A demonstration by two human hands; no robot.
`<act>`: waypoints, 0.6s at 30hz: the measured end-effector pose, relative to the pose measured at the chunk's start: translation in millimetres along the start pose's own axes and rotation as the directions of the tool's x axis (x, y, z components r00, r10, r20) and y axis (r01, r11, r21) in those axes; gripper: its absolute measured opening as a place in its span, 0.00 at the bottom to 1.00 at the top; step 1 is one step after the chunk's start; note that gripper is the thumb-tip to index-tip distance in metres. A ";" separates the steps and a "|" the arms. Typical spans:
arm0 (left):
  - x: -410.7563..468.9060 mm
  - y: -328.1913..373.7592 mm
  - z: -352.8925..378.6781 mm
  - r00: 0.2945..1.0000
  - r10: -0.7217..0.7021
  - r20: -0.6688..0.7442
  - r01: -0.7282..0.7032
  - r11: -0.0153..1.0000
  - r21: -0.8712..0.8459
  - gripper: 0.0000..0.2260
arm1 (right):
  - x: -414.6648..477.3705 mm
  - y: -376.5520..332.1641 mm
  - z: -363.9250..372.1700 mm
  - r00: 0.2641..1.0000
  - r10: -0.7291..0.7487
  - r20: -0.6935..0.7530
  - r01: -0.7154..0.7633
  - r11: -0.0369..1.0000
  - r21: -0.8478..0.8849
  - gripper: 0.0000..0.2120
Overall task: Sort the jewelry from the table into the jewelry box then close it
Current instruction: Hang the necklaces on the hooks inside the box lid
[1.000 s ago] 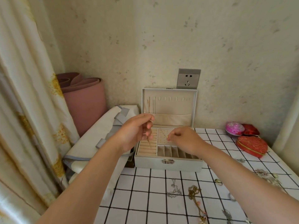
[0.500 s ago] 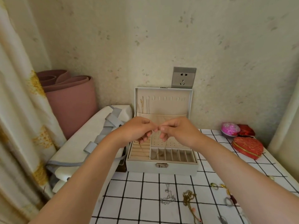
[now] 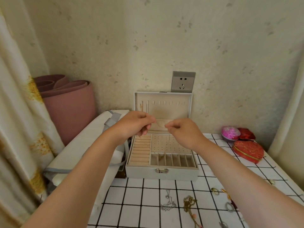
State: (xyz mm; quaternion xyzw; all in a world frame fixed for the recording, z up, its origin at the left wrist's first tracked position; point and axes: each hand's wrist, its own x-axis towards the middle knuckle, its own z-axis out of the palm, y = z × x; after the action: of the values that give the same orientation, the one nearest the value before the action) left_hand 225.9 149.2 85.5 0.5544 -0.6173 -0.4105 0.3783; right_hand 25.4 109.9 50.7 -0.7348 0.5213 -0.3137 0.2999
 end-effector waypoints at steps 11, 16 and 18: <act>31.7 25.7 -11.5 0.975 0.193 -0.110 -0.158 0.951 0.266 0.15 | 21.0 -49.3 -5.9 0.978 -0.200 0.054 0.170 0.923 0.345 0.10; 50.5 8.6 -29.4 0.972 0.183 -0.146 -0.150 0.965 0.213 0.13 | 48.9 -49.5 -3.7 0.983 -0.158 -0.094 0.173 0.968 0.180 0.07; 57.5 -1.2 -33.1 0.975 0.162 -0.153 -0.130 0.971 0.203 0.12 | 59.0 -46.8 1.2 0.983 -0.134 -0.123 0.153 0.976 0.158 0.06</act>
State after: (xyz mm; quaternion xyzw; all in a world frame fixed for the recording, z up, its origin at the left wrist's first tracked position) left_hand 251.2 89.0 97.6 0.5738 -0.6589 -0.2718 0.4035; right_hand 68.7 66.7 94.6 -0.7242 0.4548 -0.4174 0.3073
